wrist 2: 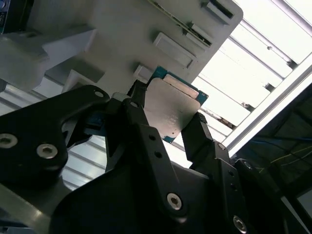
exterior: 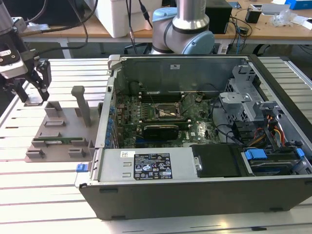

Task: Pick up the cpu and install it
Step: 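Pick up the cpu and move it towards the insertion slot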

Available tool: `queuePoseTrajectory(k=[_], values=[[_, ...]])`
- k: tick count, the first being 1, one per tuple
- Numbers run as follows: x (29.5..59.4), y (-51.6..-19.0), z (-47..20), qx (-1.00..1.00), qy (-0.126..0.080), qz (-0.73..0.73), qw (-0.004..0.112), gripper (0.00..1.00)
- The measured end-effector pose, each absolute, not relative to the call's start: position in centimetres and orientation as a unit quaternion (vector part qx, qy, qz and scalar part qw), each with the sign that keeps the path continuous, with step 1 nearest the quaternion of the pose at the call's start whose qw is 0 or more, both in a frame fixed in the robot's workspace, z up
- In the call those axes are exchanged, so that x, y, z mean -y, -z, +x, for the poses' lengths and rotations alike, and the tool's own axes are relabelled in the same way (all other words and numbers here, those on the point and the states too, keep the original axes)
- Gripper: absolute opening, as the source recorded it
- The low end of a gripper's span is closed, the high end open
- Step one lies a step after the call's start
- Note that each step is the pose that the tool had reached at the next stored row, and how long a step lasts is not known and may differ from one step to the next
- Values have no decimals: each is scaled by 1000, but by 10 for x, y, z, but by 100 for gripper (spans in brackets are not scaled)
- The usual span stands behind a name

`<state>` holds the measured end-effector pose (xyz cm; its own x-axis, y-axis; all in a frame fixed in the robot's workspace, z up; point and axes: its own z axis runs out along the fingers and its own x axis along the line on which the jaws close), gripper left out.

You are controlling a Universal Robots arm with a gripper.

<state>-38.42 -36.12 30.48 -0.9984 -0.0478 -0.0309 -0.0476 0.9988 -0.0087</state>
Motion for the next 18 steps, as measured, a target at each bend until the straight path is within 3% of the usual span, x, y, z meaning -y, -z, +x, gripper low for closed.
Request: queuePoseTrajectory(k=[18], values=[[360, -361, -384, -1000, 4, -24, 16, 54]])
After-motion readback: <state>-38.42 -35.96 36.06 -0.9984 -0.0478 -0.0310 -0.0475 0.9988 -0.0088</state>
